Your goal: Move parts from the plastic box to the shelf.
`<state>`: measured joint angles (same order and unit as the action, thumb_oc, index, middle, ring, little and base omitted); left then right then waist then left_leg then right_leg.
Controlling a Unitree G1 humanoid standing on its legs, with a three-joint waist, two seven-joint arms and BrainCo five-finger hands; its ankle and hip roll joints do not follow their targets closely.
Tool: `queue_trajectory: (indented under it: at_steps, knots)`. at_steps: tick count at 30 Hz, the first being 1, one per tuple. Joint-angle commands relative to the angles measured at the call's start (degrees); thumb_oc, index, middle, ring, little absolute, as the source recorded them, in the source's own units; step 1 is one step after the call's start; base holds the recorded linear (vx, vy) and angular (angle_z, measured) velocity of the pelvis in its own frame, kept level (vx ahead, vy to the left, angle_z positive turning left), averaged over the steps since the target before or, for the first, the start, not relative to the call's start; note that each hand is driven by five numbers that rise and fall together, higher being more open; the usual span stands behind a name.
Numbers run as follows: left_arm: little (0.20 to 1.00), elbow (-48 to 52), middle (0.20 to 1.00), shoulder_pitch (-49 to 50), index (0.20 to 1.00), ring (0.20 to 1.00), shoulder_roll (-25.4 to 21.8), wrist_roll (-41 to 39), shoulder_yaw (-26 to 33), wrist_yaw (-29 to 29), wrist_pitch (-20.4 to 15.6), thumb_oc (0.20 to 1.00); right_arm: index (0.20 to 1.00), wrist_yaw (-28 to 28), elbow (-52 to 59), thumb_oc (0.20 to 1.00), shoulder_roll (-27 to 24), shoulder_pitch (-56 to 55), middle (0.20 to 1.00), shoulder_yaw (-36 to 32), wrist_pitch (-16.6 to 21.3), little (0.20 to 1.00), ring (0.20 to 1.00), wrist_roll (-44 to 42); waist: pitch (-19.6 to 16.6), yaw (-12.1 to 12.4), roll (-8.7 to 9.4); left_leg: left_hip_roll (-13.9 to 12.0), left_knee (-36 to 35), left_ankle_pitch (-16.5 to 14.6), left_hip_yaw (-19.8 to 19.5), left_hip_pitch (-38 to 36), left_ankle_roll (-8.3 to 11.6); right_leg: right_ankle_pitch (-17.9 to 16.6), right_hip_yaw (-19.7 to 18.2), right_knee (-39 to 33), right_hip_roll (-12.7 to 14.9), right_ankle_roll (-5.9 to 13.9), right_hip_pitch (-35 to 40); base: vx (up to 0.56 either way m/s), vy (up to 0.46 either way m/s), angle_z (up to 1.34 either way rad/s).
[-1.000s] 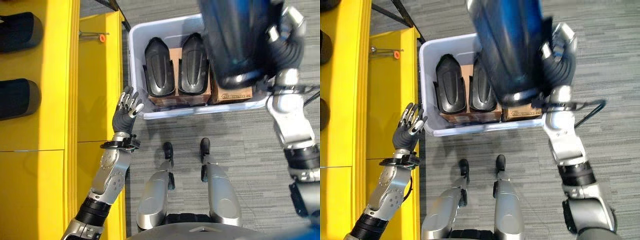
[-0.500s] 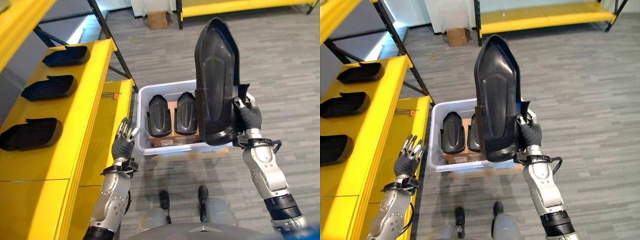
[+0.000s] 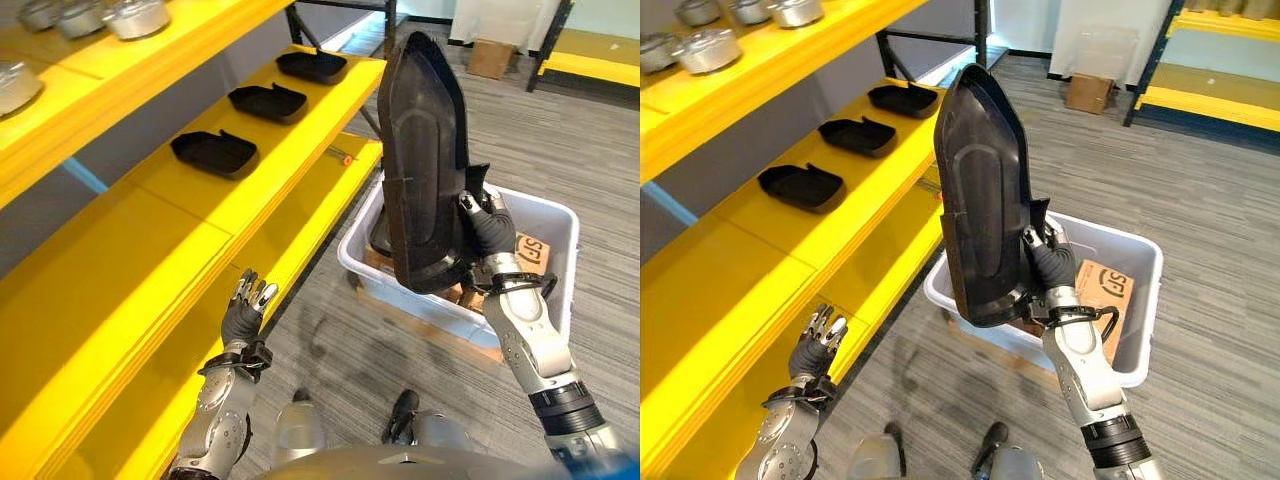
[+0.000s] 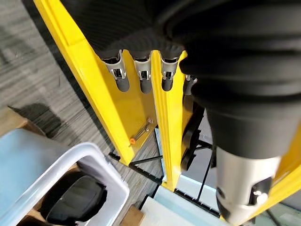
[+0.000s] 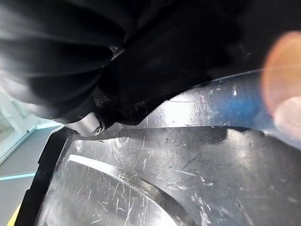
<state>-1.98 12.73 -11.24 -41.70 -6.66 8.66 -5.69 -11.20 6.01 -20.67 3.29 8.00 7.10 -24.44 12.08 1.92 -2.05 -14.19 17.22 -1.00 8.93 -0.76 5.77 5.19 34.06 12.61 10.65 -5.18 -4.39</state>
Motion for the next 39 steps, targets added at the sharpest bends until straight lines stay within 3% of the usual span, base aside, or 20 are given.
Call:
queue_trajectory:
  at_steps: [1,7,15,19,21,23,26,27,28,29,30,31,32,34,37,39]
  knots:
    - [1.000,5.5,1.000,-1.3,1.000,1.000,-1.4,0.4,1.9,-1.8,-1.7,1.000,0.200,1.7,5.1,0.200,0.5,-0.1,0.200,-2.7,3.5,0.200,0.200,-1.2,-1.0,-3.6,-1.29,1.5,-10.2,-2.5,-0.1,-2.9,-0.12,3.4,-2.9,5.4,4.6,9.38,1.1,0.03,0.307,1.18]
    - [1.000,6.8,1.000,-1.8,1.000,1.000,-3.3,2.0,3.0,-1.9,-2.1,1.000,0.200,2.4,5.2,0.200,2.0,-2.3,0.200,-3.4,2.5,0.200,0.200,-0.3,-0.7,-3.3,-0.40,4.9,-9.7,-5.6,1.5,-1.9,-2.13,-0.5,-1.7,5.1,9.4,12.38,3.2,0.05,0.241,0.44]
    - [1.000,7.9,1.000,-0.5,1.000,1.000,-4.1,3.4,5.0,-1.3,-2.4,1.000,0.200,3.6,4.7,0.200,2.1,-2.7,0.200,-3.4,1.6,0.200,0.200,0.5,0.0,-1.8,1.68,8.5,-8.6,-7.2,1.1,0.6,-3.93,-5.0,-0.5,0.9,11.4,14.66,4.3,0.03,0.172,0.08]
    - [1.000,8.7,1.000,-0.3,1.000,1.000,-4.4,3.3,6.1,-0.5,-2.8,1.000,0.200,4.2,3.9,0.200,2.6,-1.0,0.200,-1.0,0.9,0.200,0.200,0.1,2.4,0.3,3.10,10.4,-5.6,-8.6,0.5,3.5,-5.10,-9.0,-0.5,-0.8,12.6,16.29,4.0,-0.02,0.134,0.07]
    - [1.000,8.7,1.000,-0.4,1.000,1.000,-4.5,3.3,6.2,-0.5,-3.0,1.000,0.200,4.3,3.6,0.200,2.7,-0.6,0.200,-0.7,0.9,0.200,0.200,-0.1,2.8,0.7,3.42,11.1,-4.7,-9.0,0.1,4.4,-5.38,-9.9,-0.3,-1.1,13.1,16.75,4.2,0.00,0.153,0.16]
    - [1.000,8.6,1.000,-0.2,1.000,1.000,-4.8,3.2,6.4,0.0,-3.1,1.000,0.200,4.1,3.2,0.200,3.4,0.1,0.200,0.3,0.6,0.200,0.200,-0.3,3.4,2.3,3.42,13.8,-2.9,-10.1,-1.5,6.4,-6.61,-12.9,0.7,-2.0,15.0,17.96,5.3,0.03,0.281,0.35]
    - [1.000,8.9,1.000,-0.2,1.000,1.000,-5.9,3.5,6.8,-0.1,-3.3,1.000,0.200,3.8,2.9,0.200,4.6,0.5,0.200,0.8,1.0,0.200,0.200,0.1,3.2,3.0,2.86,15.6,-3.1,-10.2,-2.8,7.3,-7.86,-13.4,-1.7,-1.4,15.4,17.93,4.6,0.07,0.231,0.67]
    - [1.000,9.1,1.000,-0.7,1.000,1.000,-6.8,3.7,6.9,0.1,-3.6,1.000,0.200,3.9,2.9,0.200,5.0,0.6,0.200,1.1,1.1,0.200,0.200,0.1,3.0,2.8,2.09,16.3,-3.7,-9.8,-3.7,7.4,-8.51,-12.8,-5.4,0.3,14.7,17.15,3.5,0.04,0.130,0.46]
    - [1.000,9.1,1.000,-0.7,1.000,1.000,-6.8,3.7,6.9,0.1,-3.6,1.000,0.200,3.9,2.9,0.200,5.0,0.6,0.200,1.1,1.1,0.200,0.200,0.1,2.9,2.9,2.13,16.3,-3.8,-9.8,-3.6,7.4,-8.51,-12.7,-5.6,0.5,14.7,17.14,3.3,0.05,0.258,0.54]
    - [1.000,8.9,1.000,-1.6,1.000,1.000,-7.6,4.4,6.8,0.3,-3.9,1.000,0.200,4.1,3.4,0.200,4.8,0.6,0.200,1.3,1.3,0.200,0.200,0.5,2.6,1.5,1.46,17.6,-6.2,-7.4,-5.2,7.0,-9.39,-12.3,-12.5,2.6,12.2,15.10,0.6,0.03,0.187,0.35]
    - [1.000,8.8,1.000,-2.1,1.000,1.000,-7.9,4.6,6.5,0.3,-4.0,1.000,0.200,4.3,3.6,0.200,4.5,0.6,0.200,1.2,1.4,0.200,0.200,0.3,2.5,0.9,1.06,18.1,-7.4,-6.7,-6.3,6.5,-9.51,-11.0,-15.9,3.7,9.9,14.41,-1.0,0.05,0.206,0.61]
    - [1.000,8.4,1.000,-2.9,1.000,1.000,-8.1,4.9,6.2,0.3,-4.0,1.000,0.200,4.3,3.7,0.200,4.3,0.5,0.200,0.8,1.7,0.200,0.200,0.1,2.4,-0.3,0.83,18.5,-8.7,-5.8,-7.9,5.9,-9.52,-8.5,-20.3,4.9,5.6,13.40,-2.5,0.04,0.075,0.98]
    - [1.000,8.4,1.000,-2.9,1.000,1.000,-8.1,4.9,6.2,0.3,-4.0,1.000,0.200,4.3,3.7,0.200,4.3,0.6,0.200,0.8,1.7,0.200,0.200,0.1,2.3,-0.3,0.85,18.5,-8.9,-5.6,-7.9,6.0,-9.50,-8.5,-20.3,4.9,5.6,13.35,-2.7,0.04,0.061,1.35]
    - [1.000,8.2,1.000,-3.3,1.000,1.000,-7.8,6.1,5.8,-0.7,-3.6,1.000,0.200,4.9,4.0,0.200,3.5,-0.4,0.200,0.2,1.6,0.200,0.200,0.2,2.5,-2.4,0.99,19.2,-11.4,-3.9,-10.7,4.1,-9.34,-5.4,-24.8,4.8,-0.1,11.84,-5.3,0.04,0.052,0.91]
    - [1.000,8.3,1.000,-3.0,1.000,1.000,-7.8,6.3,5.8,-0.8,-3.7,1.000,0.200,5.4,3.9,0.200,3.1,-0.6,0.200,0.0,1.4,0.200,0.200,0.3,2.7,-3.3,1.07,19.3,-12.4,-3.1,-11.9,3.8,-9.20,-6.7,-26.3,3.2,-0.7,12.25,-7.1,0.01,-0.023,0.36]
    - [1.000,7.8,1.000,-3.3,1.000,1.000,-7.6,6.0,5.6,-0.9,-3.7,1.000,0.200,5.6,3.6,0.200,3.2,-0.7,0.200,-0.3,1.5,0.200,0.200,-0.1,2.8,-4.1,1.39,19.4,-12.6,-3.1,-13.0,3.5,-8.95,-7.7,-29.6,0.4,-1.8,12.91,-8.7,0.03,-0.064,0.24]
